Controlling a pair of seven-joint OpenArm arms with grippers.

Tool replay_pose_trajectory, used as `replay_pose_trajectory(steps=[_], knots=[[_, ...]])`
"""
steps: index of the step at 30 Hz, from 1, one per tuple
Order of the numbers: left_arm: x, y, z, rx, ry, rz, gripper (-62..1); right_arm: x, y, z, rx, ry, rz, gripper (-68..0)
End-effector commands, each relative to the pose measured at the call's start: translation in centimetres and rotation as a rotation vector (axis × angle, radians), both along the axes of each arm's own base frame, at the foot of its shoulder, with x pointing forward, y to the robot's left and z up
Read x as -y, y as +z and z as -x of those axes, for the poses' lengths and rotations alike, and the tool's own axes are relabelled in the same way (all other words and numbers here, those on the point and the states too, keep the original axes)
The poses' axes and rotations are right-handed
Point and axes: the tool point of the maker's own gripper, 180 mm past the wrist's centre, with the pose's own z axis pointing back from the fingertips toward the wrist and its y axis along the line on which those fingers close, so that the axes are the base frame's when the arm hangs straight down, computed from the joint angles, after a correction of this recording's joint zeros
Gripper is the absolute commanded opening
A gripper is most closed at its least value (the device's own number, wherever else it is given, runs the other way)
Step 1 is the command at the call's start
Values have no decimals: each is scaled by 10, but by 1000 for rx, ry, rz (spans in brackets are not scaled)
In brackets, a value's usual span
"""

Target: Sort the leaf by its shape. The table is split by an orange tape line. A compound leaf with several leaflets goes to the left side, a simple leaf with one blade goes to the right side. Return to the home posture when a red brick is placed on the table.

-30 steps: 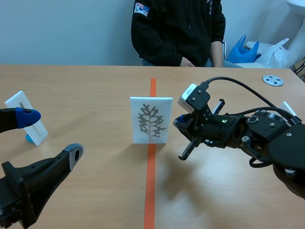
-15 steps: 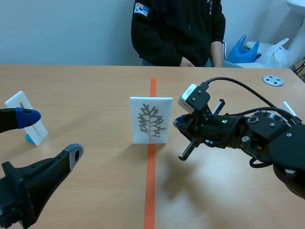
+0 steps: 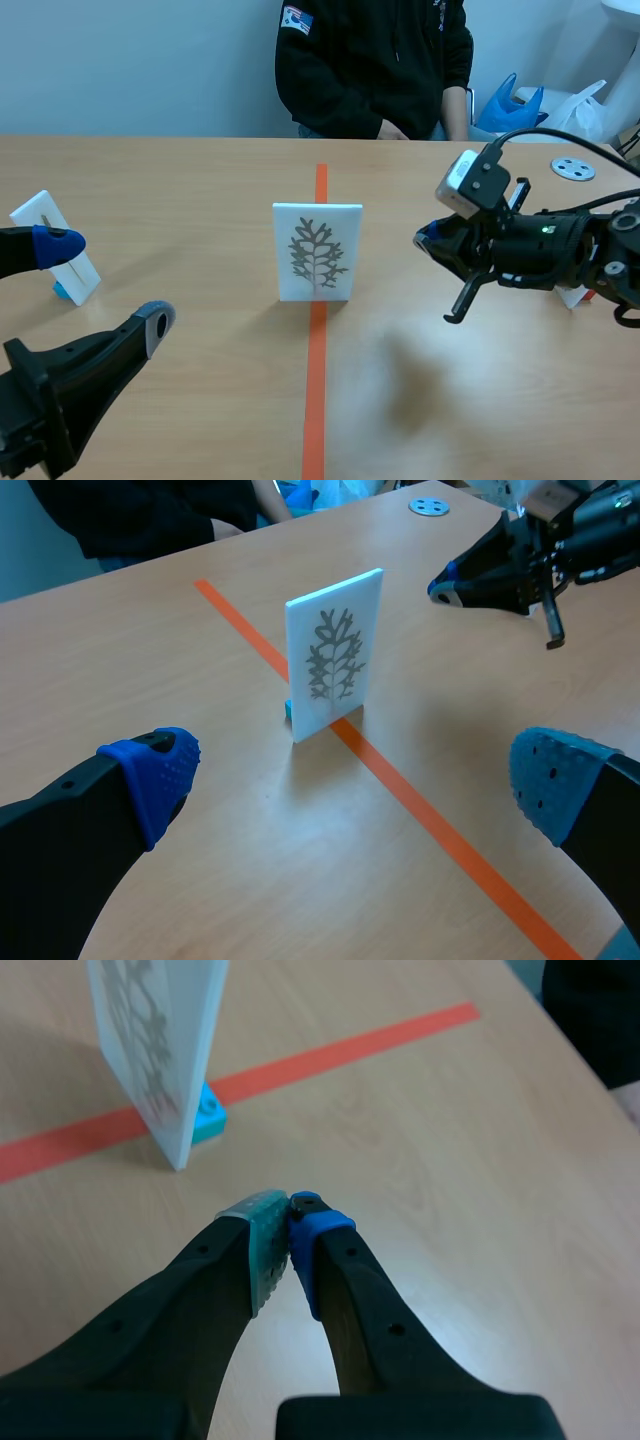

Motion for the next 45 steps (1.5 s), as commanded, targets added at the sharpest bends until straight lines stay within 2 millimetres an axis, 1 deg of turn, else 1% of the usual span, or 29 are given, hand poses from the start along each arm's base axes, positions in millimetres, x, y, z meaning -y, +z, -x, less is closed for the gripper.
replay_pose_trajectory(steps=[1,7,14,22,25,29,31,45], knots=[[3,7,-1,24,-1,24,14,8,16,-4,37,-16,-4,-664],[3,7,-1,24,-1,24,14,33,37,9,61,-66,-1,-665],[3,7,-1,24,-1,24,14,63,62,20,72,-185,-67,-665],[3,7,-1,23,-1,24,14,101,81,34,44,-343,-148,-664],[3,7,-1,23,-1,24,14,121,86,38,26,-430,-193,-664],[3,8,-1,24,-1,24,14,162,89,37,1,-658,-270,-664],[3,8,-1,24,-1,24,14,176,87,37,-16,-733,-285,-664],[3,7,-1,23,-1,24,14,176,85,38,-23,-736,-282,-664]])
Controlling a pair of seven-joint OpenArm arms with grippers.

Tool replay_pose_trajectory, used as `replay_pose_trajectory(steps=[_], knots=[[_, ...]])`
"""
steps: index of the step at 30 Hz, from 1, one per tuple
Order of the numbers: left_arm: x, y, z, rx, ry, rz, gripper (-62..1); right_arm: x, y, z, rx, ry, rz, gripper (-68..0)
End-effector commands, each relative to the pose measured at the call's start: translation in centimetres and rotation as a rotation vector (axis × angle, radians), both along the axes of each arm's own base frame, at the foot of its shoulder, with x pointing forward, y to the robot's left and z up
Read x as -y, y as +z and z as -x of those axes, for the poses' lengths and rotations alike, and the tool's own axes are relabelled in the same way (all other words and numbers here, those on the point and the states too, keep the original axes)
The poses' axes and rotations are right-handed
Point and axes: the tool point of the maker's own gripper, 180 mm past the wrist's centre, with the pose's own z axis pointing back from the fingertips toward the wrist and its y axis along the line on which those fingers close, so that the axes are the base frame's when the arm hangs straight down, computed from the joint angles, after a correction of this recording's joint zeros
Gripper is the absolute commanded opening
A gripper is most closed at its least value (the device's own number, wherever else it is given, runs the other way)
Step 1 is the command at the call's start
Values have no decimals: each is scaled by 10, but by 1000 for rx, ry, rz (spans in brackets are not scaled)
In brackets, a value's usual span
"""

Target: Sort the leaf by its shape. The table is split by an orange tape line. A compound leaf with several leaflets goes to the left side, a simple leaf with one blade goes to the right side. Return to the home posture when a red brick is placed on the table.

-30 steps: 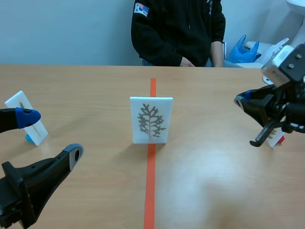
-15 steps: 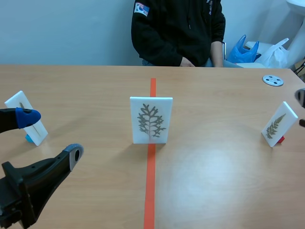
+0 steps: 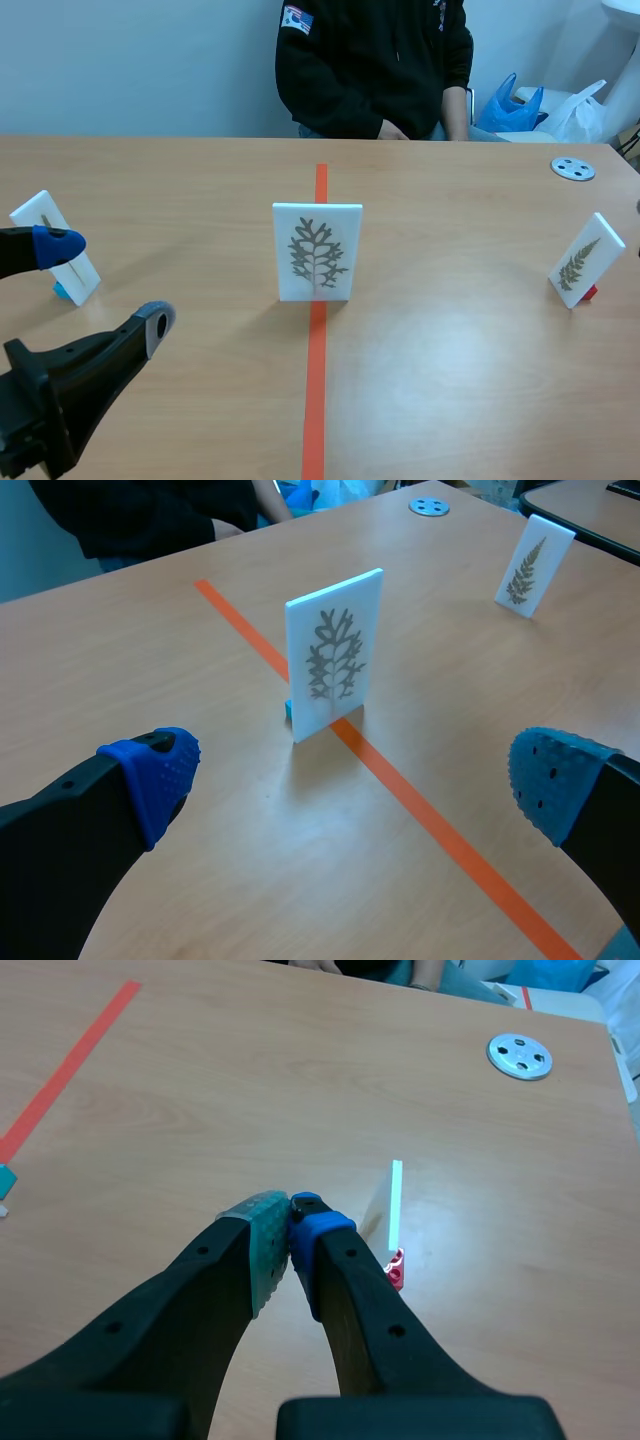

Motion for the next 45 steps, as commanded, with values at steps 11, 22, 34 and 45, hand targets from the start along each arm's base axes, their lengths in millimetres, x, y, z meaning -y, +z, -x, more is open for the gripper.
replay_pose_trajectory(steps=[11,22,34,45], knots=[[3,7,-1,23,-1,24,14,-3,14,-7,50,15,0,-657],[3,7,-1,23,-1,24,14,-5,29,-10,135,22,-11,4],[3,7,-1,23,-1,24,14,-11,31,-11,135,63,-6,4],[3,7,-1,23,-1,24,14,-71,23,-31,131,254,6,4]])
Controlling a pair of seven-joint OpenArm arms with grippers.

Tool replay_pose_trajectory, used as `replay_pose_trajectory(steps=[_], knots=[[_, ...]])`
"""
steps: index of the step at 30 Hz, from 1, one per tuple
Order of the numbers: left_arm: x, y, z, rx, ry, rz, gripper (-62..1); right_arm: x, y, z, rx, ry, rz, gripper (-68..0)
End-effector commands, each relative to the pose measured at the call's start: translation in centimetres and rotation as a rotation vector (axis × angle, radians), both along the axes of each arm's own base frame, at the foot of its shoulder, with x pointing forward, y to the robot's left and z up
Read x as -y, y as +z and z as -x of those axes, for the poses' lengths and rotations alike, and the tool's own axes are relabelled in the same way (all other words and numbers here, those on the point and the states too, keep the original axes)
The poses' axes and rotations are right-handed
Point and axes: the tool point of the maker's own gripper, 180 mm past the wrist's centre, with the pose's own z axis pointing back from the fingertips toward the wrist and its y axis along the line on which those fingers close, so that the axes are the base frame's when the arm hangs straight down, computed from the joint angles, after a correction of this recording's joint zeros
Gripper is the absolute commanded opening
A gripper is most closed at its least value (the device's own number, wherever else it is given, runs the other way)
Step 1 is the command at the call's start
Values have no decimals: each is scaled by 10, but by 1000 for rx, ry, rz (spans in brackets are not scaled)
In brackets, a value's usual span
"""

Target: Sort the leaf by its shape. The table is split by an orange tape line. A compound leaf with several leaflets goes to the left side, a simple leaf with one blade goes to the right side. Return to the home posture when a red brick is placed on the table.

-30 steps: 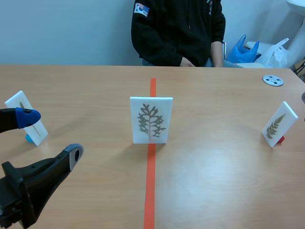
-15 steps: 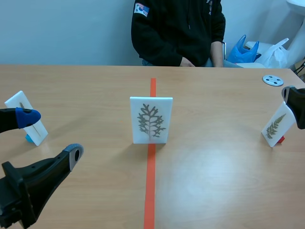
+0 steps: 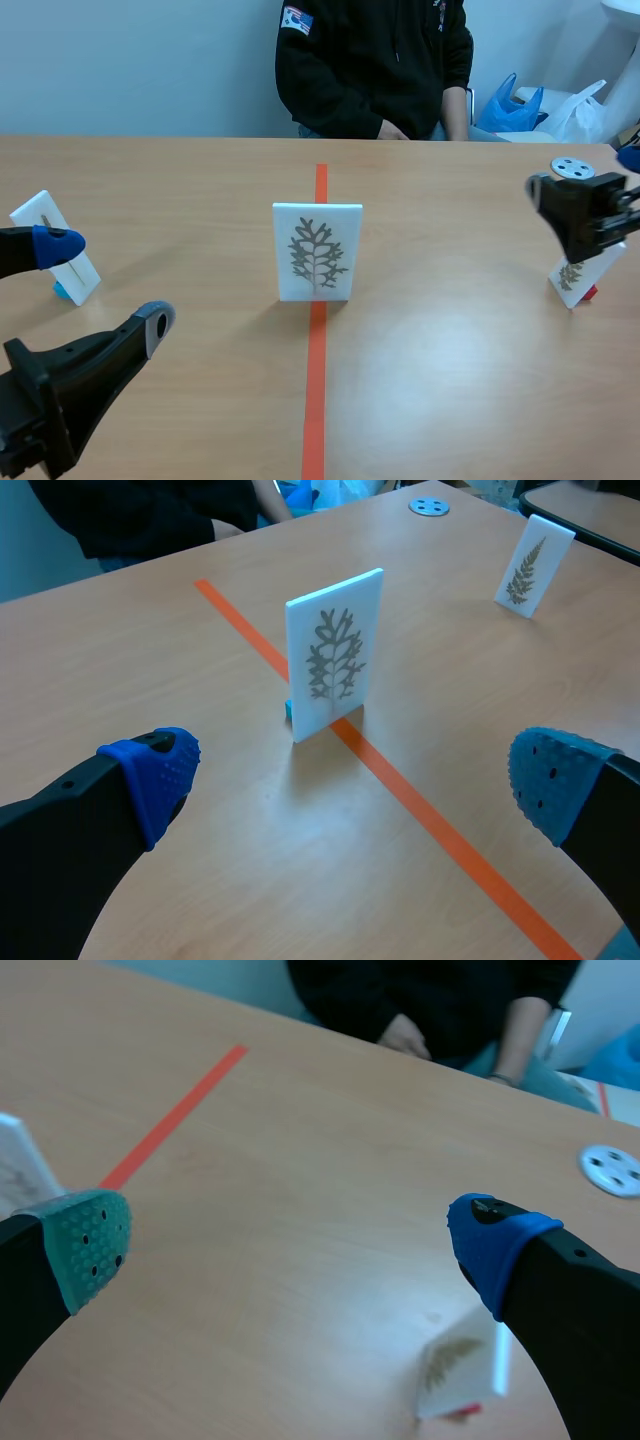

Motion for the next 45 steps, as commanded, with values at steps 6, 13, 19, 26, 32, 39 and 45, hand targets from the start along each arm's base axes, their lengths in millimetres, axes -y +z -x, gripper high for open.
replay_pose_trajectory(steps=[6,13,19,26,32,39,45], knots=[[3,8,-1,24,0,24,14,-40,-13,-20,17,132,50,4],[3,8,-1,24,2,27,14,-76,-37,-34,16,237,80,4],[3,8,-2,24,14,37,14,-111,-56,-43,-3,301,62,4],[2,8,-2,25,17,36,14,-157,-85,-41,-43,386,49,4],[2,8,-2,25,21,35,14,-193,-96,-39,-30,438,74,4],[2,8,-2,25,21,35,14,-218,-110,-36,-41,475,102,4],[2,8,-2,25,21,35,14,-219,-111,-35,-33,476,108,4]])
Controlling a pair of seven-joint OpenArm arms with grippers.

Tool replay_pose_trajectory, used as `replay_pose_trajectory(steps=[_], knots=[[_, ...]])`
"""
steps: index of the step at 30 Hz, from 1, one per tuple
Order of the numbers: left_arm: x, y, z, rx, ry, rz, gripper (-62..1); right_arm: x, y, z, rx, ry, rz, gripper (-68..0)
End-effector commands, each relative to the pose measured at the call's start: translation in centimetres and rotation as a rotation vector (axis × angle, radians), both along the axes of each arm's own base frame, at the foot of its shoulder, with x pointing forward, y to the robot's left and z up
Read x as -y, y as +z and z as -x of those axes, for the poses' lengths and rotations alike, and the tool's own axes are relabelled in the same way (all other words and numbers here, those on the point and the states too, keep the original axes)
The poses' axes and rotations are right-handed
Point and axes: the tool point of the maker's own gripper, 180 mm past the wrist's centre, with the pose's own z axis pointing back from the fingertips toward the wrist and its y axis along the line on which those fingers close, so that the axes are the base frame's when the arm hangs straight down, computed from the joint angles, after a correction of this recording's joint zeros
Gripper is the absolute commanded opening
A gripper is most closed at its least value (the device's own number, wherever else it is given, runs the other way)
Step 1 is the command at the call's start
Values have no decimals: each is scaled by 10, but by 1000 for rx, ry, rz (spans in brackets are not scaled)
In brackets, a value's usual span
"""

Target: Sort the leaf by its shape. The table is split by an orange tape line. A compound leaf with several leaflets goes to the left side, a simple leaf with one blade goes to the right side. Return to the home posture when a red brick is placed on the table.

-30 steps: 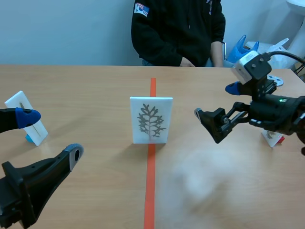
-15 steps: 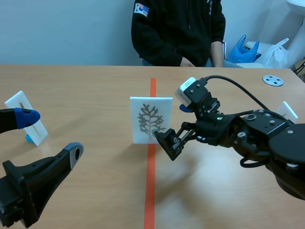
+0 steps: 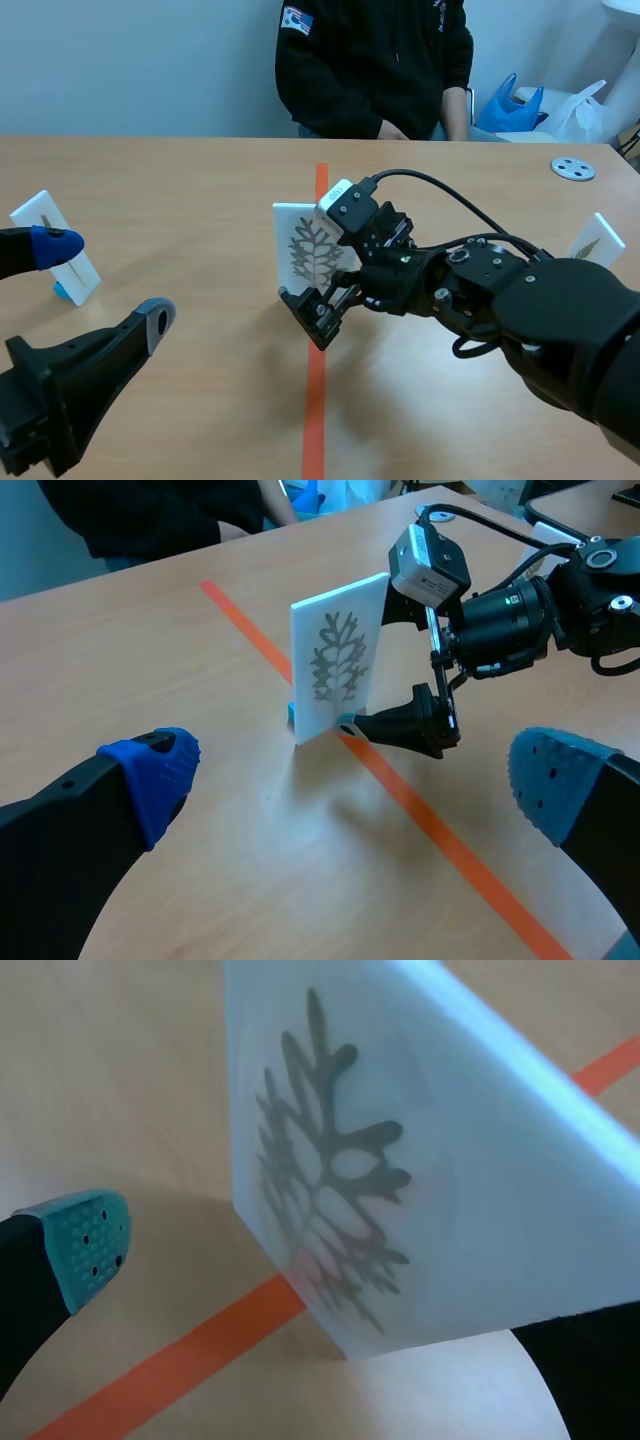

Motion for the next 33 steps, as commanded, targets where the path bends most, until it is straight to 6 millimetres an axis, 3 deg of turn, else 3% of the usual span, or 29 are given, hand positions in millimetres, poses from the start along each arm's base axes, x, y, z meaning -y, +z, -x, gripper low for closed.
replay_pose_trajectory(steps=[1,5,15,26,33], knots=[[2,7,-2,24,2,23,14,2,18,-12,48,-7,-24,-1],[2,7,-2,24,2,23,14,2,18,-12,50,-7,-26,-168],[2,7,-2,24,2,23,14,2,18,-12,49,-7,-26,-407],[2,7,-2,24,2,23,14,2,18,-12,50,-7,-26,-599],[2,7,-2,24,2,23,14,3,20,-11,54,-2,-29,-660]])
